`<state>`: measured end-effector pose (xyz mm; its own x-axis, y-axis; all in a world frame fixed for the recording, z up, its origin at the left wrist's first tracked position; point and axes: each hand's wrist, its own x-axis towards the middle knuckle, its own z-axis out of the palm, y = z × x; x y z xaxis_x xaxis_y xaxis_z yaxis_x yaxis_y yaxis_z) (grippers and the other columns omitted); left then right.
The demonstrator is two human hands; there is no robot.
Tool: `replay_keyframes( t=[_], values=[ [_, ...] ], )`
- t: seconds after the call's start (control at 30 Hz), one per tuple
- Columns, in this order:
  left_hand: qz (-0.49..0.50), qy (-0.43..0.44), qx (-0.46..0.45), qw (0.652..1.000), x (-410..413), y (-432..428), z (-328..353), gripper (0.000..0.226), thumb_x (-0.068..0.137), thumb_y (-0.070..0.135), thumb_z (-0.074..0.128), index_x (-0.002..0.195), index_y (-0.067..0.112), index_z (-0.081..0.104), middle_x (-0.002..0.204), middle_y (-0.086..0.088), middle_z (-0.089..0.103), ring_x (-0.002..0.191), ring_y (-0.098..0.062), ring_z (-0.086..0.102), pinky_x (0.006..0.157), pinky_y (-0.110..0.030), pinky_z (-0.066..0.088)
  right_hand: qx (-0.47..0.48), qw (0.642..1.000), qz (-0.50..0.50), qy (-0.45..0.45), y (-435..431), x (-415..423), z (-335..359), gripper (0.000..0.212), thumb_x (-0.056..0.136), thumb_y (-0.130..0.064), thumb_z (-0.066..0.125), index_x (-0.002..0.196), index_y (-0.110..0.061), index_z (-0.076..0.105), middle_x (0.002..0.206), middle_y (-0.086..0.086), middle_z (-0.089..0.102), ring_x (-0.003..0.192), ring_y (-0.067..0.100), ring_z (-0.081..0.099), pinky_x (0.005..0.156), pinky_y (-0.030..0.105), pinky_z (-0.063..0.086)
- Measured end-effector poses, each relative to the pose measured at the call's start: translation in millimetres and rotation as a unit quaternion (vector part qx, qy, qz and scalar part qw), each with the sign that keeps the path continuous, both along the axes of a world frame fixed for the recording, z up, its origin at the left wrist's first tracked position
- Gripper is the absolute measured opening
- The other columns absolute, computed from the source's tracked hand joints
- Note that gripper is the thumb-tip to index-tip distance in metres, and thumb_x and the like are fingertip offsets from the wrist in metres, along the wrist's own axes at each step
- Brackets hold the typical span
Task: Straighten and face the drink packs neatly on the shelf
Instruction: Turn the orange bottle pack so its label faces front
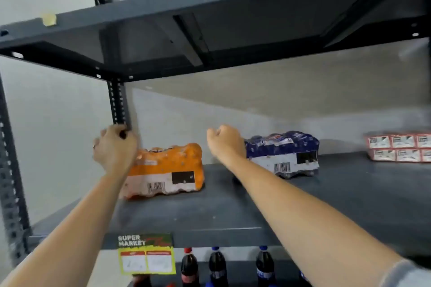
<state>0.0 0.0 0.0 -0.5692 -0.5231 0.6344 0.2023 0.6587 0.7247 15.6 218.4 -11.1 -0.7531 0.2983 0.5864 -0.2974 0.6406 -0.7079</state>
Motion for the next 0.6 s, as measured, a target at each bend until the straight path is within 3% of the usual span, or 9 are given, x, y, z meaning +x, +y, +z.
replay_keyframes(
  t=[0.03,0.1,0.17,0.23,0.33,0.47,0.53,0.6],
  values=[
    [-0.038,-0.061,0.063,0.995,-8,-13,1,0.037,0.077,0.030,0.054,0.104,0.008,0.065,0.109,-0.019,0.064,0.113,-0.039,0.055,0.097,-0.044,0.042,-0.020,0.998,0.025,-0.056,-9,-4,-4,0.041,0.093,-0.049,0.041,0.089,-0.012,0.059,0.084,0.006,0.060,0.078,0.026,0.058,0.061,0.032,0.041],
    [-0.143,-0.220,0.144,0.954,-12,-26,3,0.029,0.075,0.035,0.063,0.087,0.009,0.060,0.098,-0.017,0.062,0.102,-0.036,0.060,0.088,-0.043,0.048,-0.046,0.987,0.058,-0.140,-24,-13,-14,0.058,0.085,-0.065,0.042,0.098,-0.013,0.065,0.097,0.007,0.066,0.088,0.027,0.063,0.070,0.034,0.046],
    [-0.176,-0.305,0.148,0.924,-20,-33,2,0.037,0.076,0.040,0.071,0.094,0.009,0.060,0.101,-0.016,0.066,0.095,-0.035,0.064,0.085,-0.046,0.052,-0.083,0.972,0.106,-0.192,-36,-19,-24,0.078,0.074,-0.077,0.048,0.115,-0.014,0.065,0.114,0.008,0.067,0.101,0.029,0.064,0.080,0.036,0.049],
    [-0.178,-0.286,0.117,0.934,-26,-33,2,0.037,0.084,0.035,0.069,0.104,0.006,0.056,0.104,-0.016,0.064,0.097,-0.036,0.063,0.086,-0.046,0.052,-0.117,0.964,0.125,-0.205,-37,-25,-27,0.088,0.068,-0.078,0.056,0.126,-0.012,0.059,0.126,0.009,0.064,0.107,0.029,0.062,0.081,0.035,0.047],
    [-0.181,-0.250,0.117,0.944,-33,-32,-3,0.035,0.089,0.032,0.065,0.106,0.005,0.052,0.108,-0.018,0.061,0.101,-0.037,0.061,0.088,-0.046,0.050,-0.131,0.965,0.132,-0.186,-36,-31,-26,0.079,0.074,-0.065,0.065,0.130,-0.010,0.052,0.128,0.009,0.060,0.112,0.029,0.059,0.081,0.035,0.047],
    [-0.216,-0.177,0.147,0.949,-40,-27,-10,0.022,0.094,0.022,0.059,0.087,0.002,0.058,0.095,-0.019,0.064,0.069,-0.025,0.058,0.061,-0.032,0.046,-0.128,0.969,0.129,-0.169,-33,-38,-26,0.071,0.073,-0.061,0.067,0.122,-0.010,0.054,0.122,0.009,0.063,0.109,0.028,0.061,0.086,0.037,0.053],
    [-0.230,-0.143,0.145,0.952,-41,-24,-14,0.025,0.095,0.022,0.057,0.101,-0.001,0.062,0.104,-0.021,0.066,0.077,-0.029,0.061,0.068,-0.034,0.048,-0.103,0.975,0.124,-0.155,-32,-38,-27,0.066,0.074,-0.059,0.066,0.118,-0.011,0.057,0.119,0.010,0.066,0.106,0.028,0.063,0.090,0.041,0.055],
    [-0.261,-0.117,0.144,0.947,-40,-24,-18,0.041,0.096,0.024,0.055,0.131,0.002,0.054,0.116,-0.019,0.064,0.094,-0.034,0.064,0.078,-0.039,0.050,-0.073,0.980,0.122,-0.140,-30,-36,-28,0.061,0.078,-0.057,0.066,0.118,-0.012,0.058,0.117,0.010,0.067,0.105,0.029,0.065,0.090,0.043,0.056]
  ],
)
